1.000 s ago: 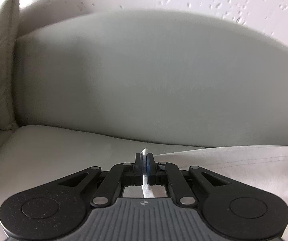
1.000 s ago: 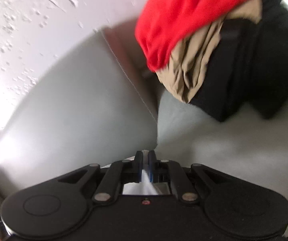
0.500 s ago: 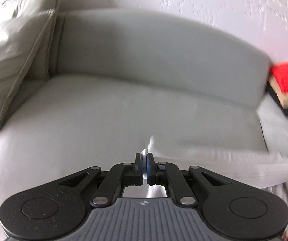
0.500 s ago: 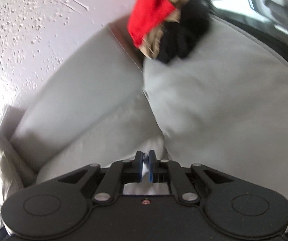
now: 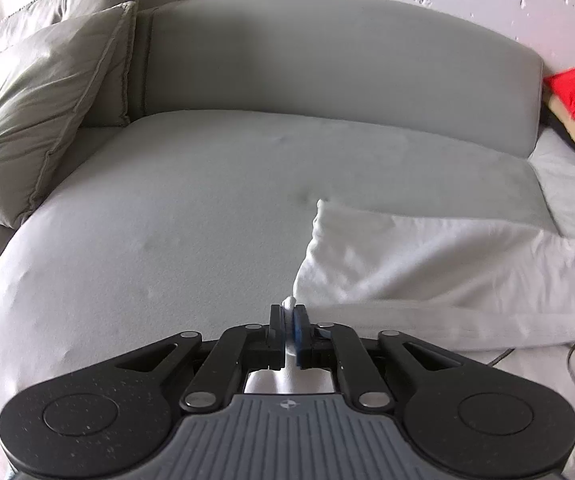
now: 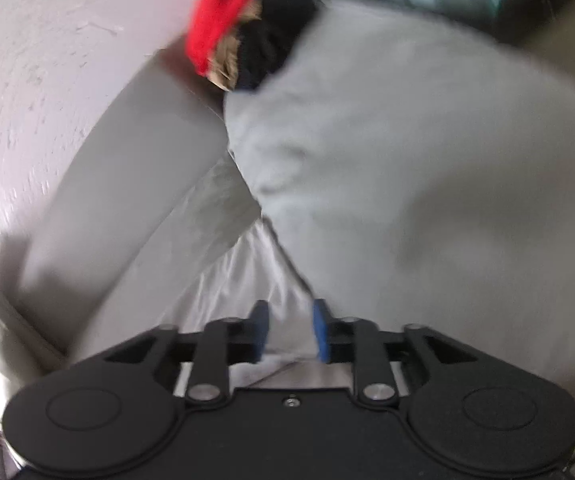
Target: Fold clothes
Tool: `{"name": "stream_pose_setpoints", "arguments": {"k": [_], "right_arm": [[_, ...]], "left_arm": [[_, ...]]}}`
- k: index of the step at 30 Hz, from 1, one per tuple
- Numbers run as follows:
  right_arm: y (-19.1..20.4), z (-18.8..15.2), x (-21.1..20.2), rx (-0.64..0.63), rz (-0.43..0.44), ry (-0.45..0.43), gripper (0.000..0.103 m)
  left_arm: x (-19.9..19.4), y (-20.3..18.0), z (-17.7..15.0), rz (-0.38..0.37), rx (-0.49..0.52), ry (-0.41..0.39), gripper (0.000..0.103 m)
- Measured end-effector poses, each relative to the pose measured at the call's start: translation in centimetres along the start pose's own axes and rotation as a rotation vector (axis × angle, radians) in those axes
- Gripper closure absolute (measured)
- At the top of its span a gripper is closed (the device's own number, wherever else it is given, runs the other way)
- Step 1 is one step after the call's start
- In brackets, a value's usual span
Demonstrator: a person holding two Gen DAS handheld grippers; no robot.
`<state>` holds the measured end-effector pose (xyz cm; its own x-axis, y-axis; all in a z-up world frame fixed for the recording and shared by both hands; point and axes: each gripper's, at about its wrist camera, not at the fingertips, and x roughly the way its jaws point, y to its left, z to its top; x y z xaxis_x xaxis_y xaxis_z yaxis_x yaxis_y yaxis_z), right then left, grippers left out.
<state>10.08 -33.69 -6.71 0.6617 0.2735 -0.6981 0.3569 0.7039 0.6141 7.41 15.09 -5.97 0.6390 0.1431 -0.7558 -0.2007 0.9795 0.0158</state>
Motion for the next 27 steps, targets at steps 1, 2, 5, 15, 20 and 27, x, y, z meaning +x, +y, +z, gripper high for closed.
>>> {"name": "stream_pose_setpoints", "arguments": {"k": [1,2,5,15,20,27], "right_arm": [[-0.4,-0.2,0.4,0.024,0.004,0.025,0.078],[-0.6,-0.5,0.7,0.027,0.003,0.039,0.078],[-1.3,-1.3,1.2,0.064,0.022,0.062,0.076],[-2.7,-3.0,1.5,0.105,0.081,0.072,0.069],[-2.9,-2.6,1.0,0.08,0.049,0.035,0.067],[-4.3,-1.5,2.5,0.196,0.032,0.068,0.068]], "left_arm": [[-0.3,0.3,-0.2,0.004,-0.02,0.019,0.083],[-0.8,0.6,-0.5,-0.001,-0.042,0.029,0.075],[-2.6,2.6,-1.2,-0.045,-0.136,0.026,0.065],[-1.3,5.6,-0.8,-0.303,-0.459,0.117,0.061],[-2.0,3.5,0.0,-0.184,-0.246,0.039,0.055],[-2.8,2.9,-0.2,-0.135,-0.094,-0.018,0.051]]}}
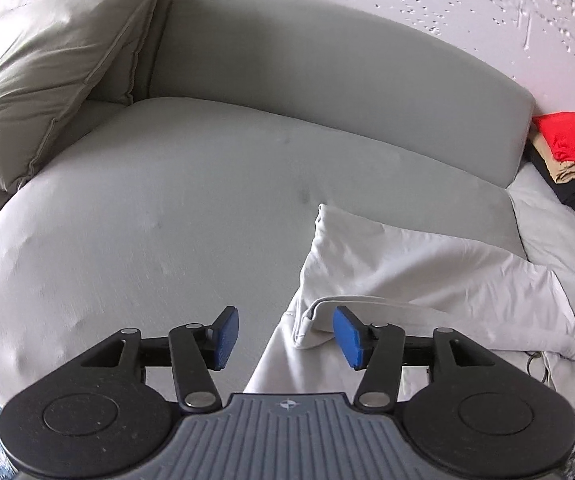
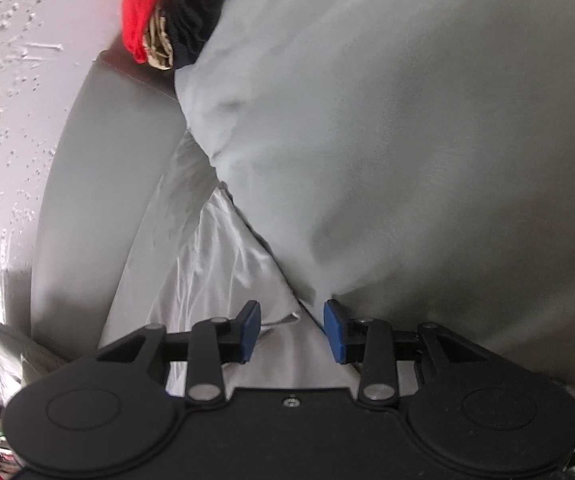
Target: Fold clothes
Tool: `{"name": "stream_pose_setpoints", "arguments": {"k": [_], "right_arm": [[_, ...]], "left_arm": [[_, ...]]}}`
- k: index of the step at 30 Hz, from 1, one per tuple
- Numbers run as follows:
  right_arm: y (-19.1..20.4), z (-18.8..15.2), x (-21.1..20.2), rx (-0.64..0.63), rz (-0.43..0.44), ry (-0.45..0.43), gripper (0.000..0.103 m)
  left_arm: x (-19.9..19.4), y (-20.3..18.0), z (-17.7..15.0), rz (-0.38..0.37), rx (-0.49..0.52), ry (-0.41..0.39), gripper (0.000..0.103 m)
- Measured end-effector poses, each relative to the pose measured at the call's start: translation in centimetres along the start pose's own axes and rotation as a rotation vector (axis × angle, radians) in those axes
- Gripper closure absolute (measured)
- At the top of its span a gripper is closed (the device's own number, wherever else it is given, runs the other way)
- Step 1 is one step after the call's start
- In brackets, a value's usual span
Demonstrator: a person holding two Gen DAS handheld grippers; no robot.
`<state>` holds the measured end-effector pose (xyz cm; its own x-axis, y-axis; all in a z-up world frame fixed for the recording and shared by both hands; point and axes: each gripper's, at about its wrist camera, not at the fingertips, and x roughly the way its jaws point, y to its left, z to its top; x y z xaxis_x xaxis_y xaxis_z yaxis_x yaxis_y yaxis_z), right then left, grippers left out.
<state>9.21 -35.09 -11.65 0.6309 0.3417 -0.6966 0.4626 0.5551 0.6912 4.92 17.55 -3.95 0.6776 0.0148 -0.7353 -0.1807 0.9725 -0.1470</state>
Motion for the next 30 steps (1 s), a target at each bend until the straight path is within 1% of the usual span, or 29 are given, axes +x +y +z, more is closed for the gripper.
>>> {"name": "stream_pose_setpoints", "arguments": {"k": [1,3,4,5,6,8,10,11,12,13,16,19,21,24,27,28,29,30], "right_arm": [[0.0,0.2,0.3,0.012,-0.004,0.001,0.068],[0.2,0.4,1.1,0.028,-0.017,0.007,0.07],[0.4,0.4,1.5,0.025,-0.027,0.015,0.071],[0.6,0.4,2.0,0.022,-0.037,0.023,0.077],[0.8,0.3,2.3,0.019,-0.047,0.028,0.083],[0.7,0.3,2.6,0.031,-0.049,0.03,0.086],[0.5,0.2,2.8,0.056,-0.032,0.04,0.088],[0.3,0.1,2.9,0.065,-0.017,0.047,0.092],[0.3,0.0,2.8,0.069,0.005,0.049,0.098],[0.3,-0.1,2.6,0.062,0.031,0.039,0.098],[0.8,-0.2,0.8,-0.005,0.057,-0.041,0.099],[0.6,0.0,-0.5,-0.033,0.044,-0.079,0.099],[0.3,0.2,0.0,-0.063,-0.02,-0.06,0.099],[-0.4,0.1,0.8,-0.061,-0.042,-0.049,0.099],[-1.1,0.2,1.5,-0.026,-0.012,-0.024,0.099],[-1.2,0.1,1.6,-0.027,-0.006,-0.02,0.099],[-1.2,0.1,1.7,-0.03,0.0,-0.013,0.099],[-1.2,0.2,1.7,-0.028,0.005,-0.011,0.099]], "left_arm": [[0.0,0.0,-0.1,-0.002,0.01,0.0,0.051],[-0.1,0.0,-0.3,-0.007,0.034,-0.002,0.047],[-0.1,0.0,-0.5,-0.009,0.043,-0.001,0.041],[-0.2,0.2,-0.6,-0.009,0.039,0.002,0.038],[-0.2,0.5,-0.7,-0.01,0.028,0.006,0.038],[-0.2,1.0,-0.9,-0.011,0.006,0.015,0.038],[-0.3,1.5,-1.0,-0.015,-0.031,0.023,0.038],[-0.3,1.8,-1.0,-0.016,-0.053,0.027,0.038],[-0.3,2.1,-1.0,-0.017,-0.077,0.031,0.038],[-0.3,2.4,-0.9,-0.024,-0.104,0.035,0.038],[-0.6,3.0,-0.9,-0.07,-0.178,0.042,0.038],[-0.7,3.3,-0.9,-0.114,-0.234,0.053,0.038],[-0.4,3.2,-0.8,-0.116,-0.257,0.071,0.038],[0.0,2.9,-0.7,-0.102,-0.271,0.087,0.039],[0.6,2.9,-0.6,-0.108,-0.288,0.117,0.042],[0.9,2.9,-0.5,-0.11,-0.297,0.129,0.045],[1.1,2.9,-0.5,-0.117,-0.309,0.143,0.051],[1.4,3.0,-0.5,-0.129,-0.324,0.158,0.053]]}}
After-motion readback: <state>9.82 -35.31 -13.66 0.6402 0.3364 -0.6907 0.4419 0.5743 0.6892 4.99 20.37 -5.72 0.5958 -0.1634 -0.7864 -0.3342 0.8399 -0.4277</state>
